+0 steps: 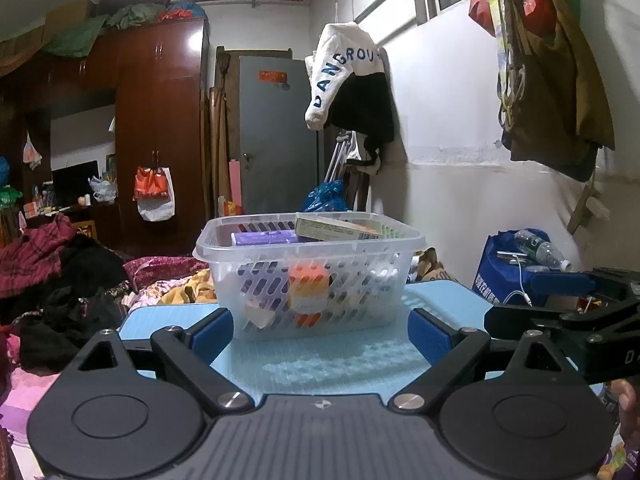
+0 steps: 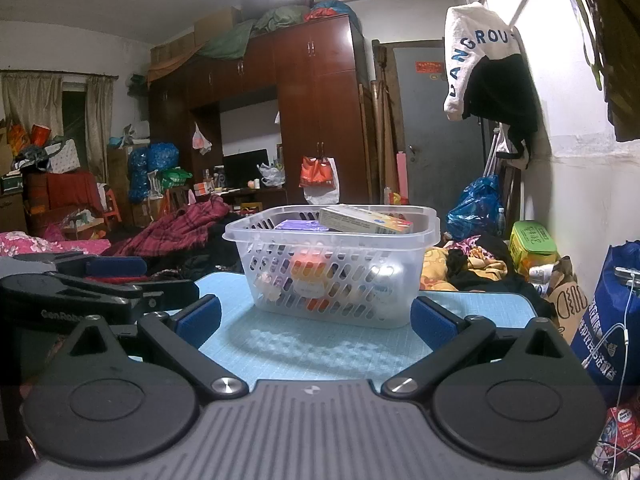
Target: Organize objects
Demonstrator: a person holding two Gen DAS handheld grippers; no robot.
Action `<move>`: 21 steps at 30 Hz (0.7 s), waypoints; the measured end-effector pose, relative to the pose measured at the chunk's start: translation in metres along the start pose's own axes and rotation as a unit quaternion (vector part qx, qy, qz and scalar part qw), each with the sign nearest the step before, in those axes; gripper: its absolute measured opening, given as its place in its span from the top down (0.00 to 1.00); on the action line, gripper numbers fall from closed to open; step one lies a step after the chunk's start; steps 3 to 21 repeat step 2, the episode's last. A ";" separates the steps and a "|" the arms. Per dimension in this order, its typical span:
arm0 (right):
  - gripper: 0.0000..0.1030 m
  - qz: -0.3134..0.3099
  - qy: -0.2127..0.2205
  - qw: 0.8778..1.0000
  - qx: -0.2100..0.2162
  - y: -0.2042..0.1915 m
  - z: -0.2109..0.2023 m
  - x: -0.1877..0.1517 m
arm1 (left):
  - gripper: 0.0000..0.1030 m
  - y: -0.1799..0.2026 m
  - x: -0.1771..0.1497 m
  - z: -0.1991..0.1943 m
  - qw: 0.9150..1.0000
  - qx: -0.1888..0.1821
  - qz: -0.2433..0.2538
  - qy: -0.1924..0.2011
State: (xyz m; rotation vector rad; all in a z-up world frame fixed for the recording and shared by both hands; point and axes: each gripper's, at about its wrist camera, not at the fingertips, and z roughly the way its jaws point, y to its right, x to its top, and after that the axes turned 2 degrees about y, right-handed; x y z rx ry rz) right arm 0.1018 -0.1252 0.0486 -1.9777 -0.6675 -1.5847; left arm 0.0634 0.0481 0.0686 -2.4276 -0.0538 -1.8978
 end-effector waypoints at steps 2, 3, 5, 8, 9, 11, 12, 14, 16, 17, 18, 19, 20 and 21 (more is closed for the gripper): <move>0.00 0.000 0.000 1.000 0.000 0.000 0.000 0.000 | 0.07 0.003 0.000 -0.001 1.000 0.004 0.005 0.004; 0.00 0.000 0.000 1.000 0.000 0.000 0.000 0.000 | 0.07 0.003 0.000 -0.001 1.000 0.004 0.005 0.004; 0.00 0.000 0.000 1.000 0.000 0.000 0.000 0.000 | 0.07 0.003 0.000 -0.001 1.000 0.004 0.005 0.004; 0.00 0.000 0.000 1.000 0.000 0.000 0.000 0.000 | 0.07 0.003 0.000 -0.001 1.000 0.004 0.005 0.004; 0.00 0.000 0.000 1.000 0.000 0.000 0.000 0.000 | 0.07 0.003 0.000 -0.001 1.000 0.004 0.005 0.004; 0.00 0.000 0.000 1.000 0.000 0.000 0.000 0.000 | 0.07 0.003 0.000 -0.001 1.000 0.004 0.005 0.004; 0.00 0.000 0.000 1.000 0.000 0.000 0.000 0.000 | 0.07 0.003 0.000 -0.001 1.000 0.004 0.005 0.004; 0.00 0.000 0.000 1.000 0.000 0.000 0.000 0.000 | 0.07 0.003 0.000 -0.001 1.000 0.004 0.005 0.004; 0.00 0.000 0.000 1.000 0.000 0.000 0.000 0.000 | 0.07 0.003 0.000 -0.001 1.000 0.004 0.005 0.004; 0.00 0.000 0.000 1.000 0.000 0.000 0.000 0.000 | 0.07 0.003 0.000 -0.001 1.000 0.004 0.005 0.004; 0.00 0.000 0.000 1.000 0.000 0.000 0.000 0.000 | 0.07 0.003 0.000 -0.001 1.000 0.004 0.005 0.004; 0.00 0.000 0.000 1.000 0.000 0.000 0.000 0.000 | 0.07 0.003 0.000 -0.001 1.000 0.004 0.005 0.004; 0.00 0.000 0.000 1.000 0.000 0.000 0.000 0.000 | 0.07 0.003 0.000 -0.001 1.000 0.004 0.005 0.004; 0.00 0.000 0.000 1.000 0.000 0.000 0.000 0.000 | 0.07 0.003 0.000 -0.001 1.000 0.004 0.005 0.004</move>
